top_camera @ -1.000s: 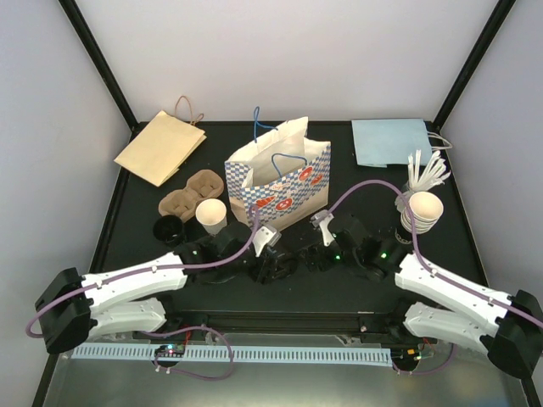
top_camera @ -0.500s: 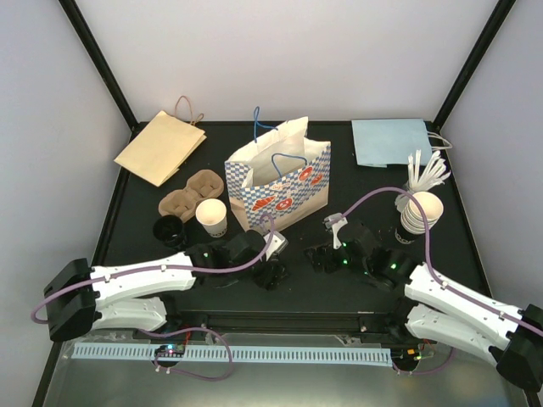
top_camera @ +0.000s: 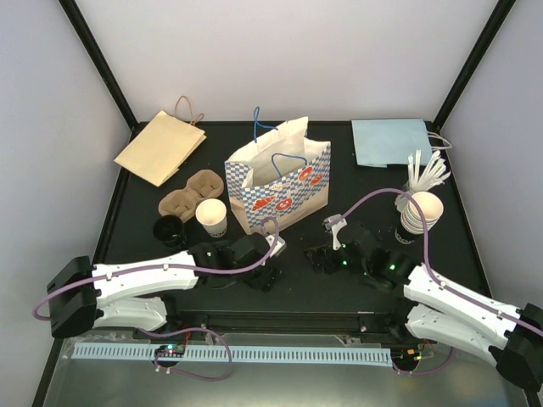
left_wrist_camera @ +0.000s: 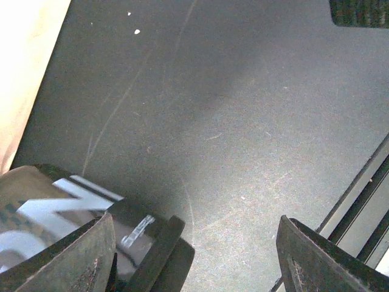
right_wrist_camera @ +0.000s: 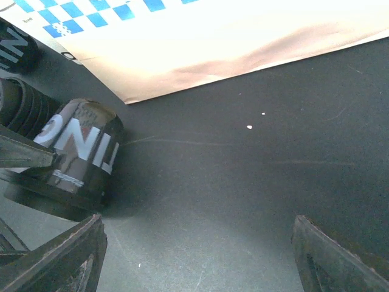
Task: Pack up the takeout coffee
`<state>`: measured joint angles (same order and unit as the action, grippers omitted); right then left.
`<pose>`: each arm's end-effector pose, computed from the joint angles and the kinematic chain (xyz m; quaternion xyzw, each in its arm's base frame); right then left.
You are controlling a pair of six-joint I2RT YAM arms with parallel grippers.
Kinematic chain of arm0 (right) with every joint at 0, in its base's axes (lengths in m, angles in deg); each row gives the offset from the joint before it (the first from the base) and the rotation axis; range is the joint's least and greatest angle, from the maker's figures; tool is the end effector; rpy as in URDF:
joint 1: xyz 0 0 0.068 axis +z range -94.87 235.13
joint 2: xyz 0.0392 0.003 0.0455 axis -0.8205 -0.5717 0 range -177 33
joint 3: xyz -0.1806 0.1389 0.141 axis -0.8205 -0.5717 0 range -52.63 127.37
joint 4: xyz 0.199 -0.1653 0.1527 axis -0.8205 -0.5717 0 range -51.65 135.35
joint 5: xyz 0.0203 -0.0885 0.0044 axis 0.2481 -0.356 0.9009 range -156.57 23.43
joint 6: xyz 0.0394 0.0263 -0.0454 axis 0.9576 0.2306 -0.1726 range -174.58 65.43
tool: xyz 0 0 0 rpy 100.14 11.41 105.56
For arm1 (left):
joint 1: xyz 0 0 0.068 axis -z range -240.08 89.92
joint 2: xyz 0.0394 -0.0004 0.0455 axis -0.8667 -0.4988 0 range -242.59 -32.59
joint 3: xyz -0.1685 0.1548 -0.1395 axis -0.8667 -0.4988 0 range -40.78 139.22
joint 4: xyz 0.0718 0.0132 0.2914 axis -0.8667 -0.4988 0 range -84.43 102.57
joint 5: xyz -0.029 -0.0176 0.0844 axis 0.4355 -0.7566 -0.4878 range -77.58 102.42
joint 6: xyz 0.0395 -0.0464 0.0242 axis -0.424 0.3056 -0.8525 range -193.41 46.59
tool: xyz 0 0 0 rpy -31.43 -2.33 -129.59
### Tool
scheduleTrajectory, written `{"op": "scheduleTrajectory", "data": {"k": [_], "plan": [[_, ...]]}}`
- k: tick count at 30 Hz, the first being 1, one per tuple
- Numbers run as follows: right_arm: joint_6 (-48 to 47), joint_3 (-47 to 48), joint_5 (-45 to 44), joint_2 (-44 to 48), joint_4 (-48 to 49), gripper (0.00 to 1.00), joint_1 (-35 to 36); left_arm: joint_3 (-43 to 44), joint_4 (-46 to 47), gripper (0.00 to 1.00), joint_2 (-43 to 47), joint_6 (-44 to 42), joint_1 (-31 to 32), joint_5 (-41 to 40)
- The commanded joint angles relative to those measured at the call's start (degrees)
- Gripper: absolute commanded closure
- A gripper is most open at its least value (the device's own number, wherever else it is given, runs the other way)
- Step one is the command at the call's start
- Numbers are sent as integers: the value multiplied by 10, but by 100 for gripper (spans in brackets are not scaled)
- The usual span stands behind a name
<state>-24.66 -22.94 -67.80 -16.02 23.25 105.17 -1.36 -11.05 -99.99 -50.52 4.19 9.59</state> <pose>0.1513 0.1787 0.1878 -0.1549 0.8982 0.2567 0.3215 0.1236 -0.2505 0.1730 0.3259 0.8861 -0.2098 0.2542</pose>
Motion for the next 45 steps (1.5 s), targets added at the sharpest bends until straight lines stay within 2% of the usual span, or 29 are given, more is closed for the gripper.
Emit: {"op": "scheduleTrajectory", "data": {"k": [1, 7, 10, 17, 23, 26, 31, 35, 45], "plan": [[-9, 10, 4, -10, 17, 15, -2, 14, -3, 26, -11, -4, 2, 13], [-11, 18, 7, -19, 16, 15, -2, 12, 30, 26, -31, -2, -9, 59], [-12, 20, 6, -17, 13, 14, -2, 25, 21, 26, -36, -8, -9, 56], [-16, 19, 7, -22, 15, 14, -3, 85, -113, 19, 27, -23, -24, -17], [-21, 20, 6, -23, 18, 14, -3, 71, -219, 17, 81, -15, -90, -7], [-24, 21, 7, -25, 21, 14, -2, 65, -239, 16, 91, 3, -93, -3], [-27, 25, 11, -30, 25, 14, -3, 64, -285, 12, 63, 69, -116, -48], [-28, 24, 12, -28, 23, 14, -2, 64, -289, 13, 25, 71, -148, -2], [-26, 11, 0, -8, 15, 14, -2, 62, -236, 22, 1, 38, -149, 126]]}}
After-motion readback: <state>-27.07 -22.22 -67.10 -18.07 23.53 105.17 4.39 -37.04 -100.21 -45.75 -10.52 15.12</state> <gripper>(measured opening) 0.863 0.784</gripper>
